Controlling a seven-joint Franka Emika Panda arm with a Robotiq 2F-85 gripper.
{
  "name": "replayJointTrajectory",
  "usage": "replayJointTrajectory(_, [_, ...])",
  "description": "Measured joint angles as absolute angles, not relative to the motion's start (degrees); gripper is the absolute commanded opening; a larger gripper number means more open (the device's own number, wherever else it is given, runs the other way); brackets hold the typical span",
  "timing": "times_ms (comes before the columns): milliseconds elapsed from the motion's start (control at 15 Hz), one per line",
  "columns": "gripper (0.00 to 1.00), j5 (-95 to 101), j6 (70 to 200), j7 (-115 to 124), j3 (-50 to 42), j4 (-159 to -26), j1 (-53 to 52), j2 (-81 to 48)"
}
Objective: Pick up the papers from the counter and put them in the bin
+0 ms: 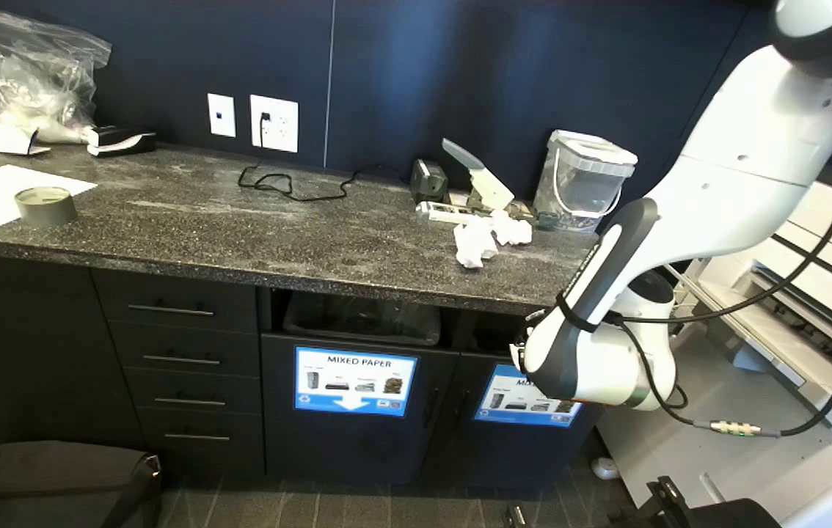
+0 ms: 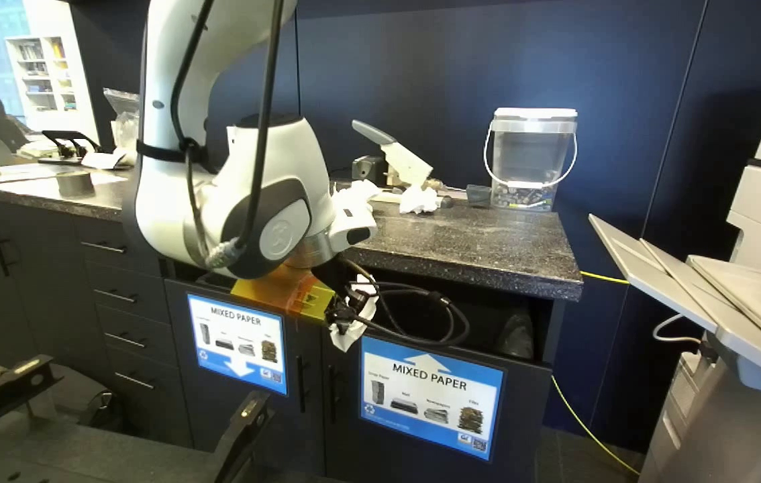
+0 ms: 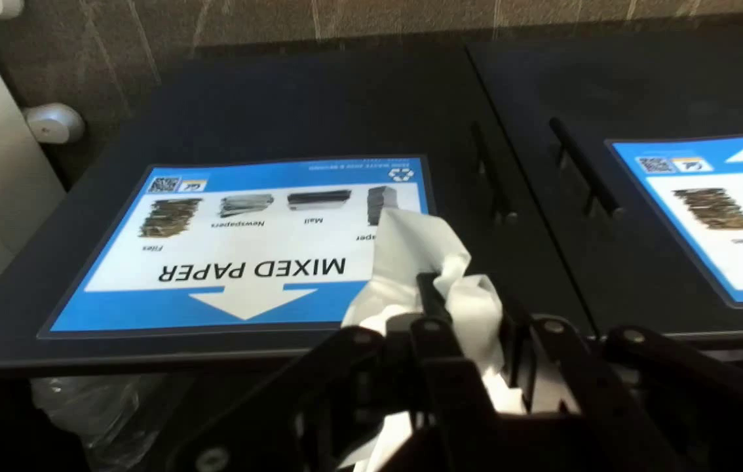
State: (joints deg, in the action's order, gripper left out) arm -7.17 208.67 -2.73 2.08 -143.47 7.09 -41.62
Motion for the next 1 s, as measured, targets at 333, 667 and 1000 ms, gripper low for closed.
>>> replayJointTrajectory(333, [0.14,-8.8,215.9,-0.1,-1.7,-133.3,2.5,-53.0])
replayJointTrajectory(667, [0.14,-13.9,219.5,1.4,-3.3,-121.7,0.5,-62.5])
replayJointTrajectory(1000, [0.14,-17.8,221.3,2.0,-4.4,-112.6,0.0,-67.9])
